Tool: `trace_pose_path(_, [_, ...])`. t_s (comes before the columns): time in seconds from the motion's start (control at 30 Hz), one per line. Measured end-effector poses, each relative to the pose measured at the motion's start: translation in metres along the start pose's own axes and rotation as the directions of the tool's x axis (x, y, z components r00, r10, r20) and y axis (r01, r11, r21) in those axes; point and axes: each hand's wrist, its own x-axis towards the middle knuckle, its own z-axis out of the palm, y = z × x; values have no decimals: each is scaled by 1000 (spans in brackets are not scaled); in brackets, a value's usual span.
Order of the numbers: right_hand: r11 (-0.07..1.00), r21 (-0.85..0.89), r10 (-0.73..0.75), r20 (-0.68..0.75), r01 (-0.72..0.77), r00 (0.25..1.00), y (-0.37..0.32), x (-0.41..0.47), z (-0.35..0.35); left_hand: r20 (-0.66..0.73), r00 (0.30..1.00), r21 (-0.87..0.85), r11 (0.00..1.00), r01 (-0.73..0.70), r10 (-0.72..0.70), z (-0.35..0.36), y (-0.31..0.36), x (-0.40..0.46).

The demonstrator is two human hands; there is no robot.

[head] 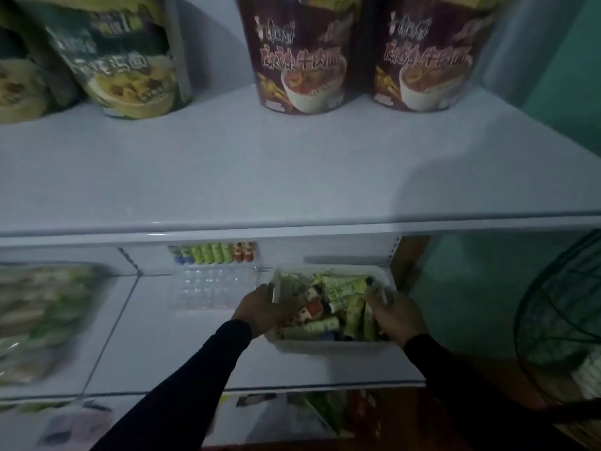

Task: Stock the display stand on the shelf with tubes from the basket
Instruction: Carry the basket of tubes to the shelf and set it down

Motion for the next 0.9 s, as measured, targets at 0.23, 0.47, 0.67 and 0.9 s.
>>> trace_pose_path(0.23, [996, -53, -83, -126, 76, 989, 14, 42, 36, -48, 983, -47, 983, -178, 176, 17, -20, 56])
trace_pose_path(0.47, [970, -195, -179, -187, 142, 966, 14, 58, 41, -65, 968, 78, 968, -239, 244, 12, -30, 86])
trace_pose_path(0.67, [958, -202, -251, -257, 202, 933, 27, 60, 53, -87, 950, 42, 954, -298, 300, 19, -40, 92])
trace_pose_path(0.9, [990, -86, -132, -312, 110, 941, 34, 53, 51, -156, 914, -35, 923, -383, 374, 43, -41, 78])
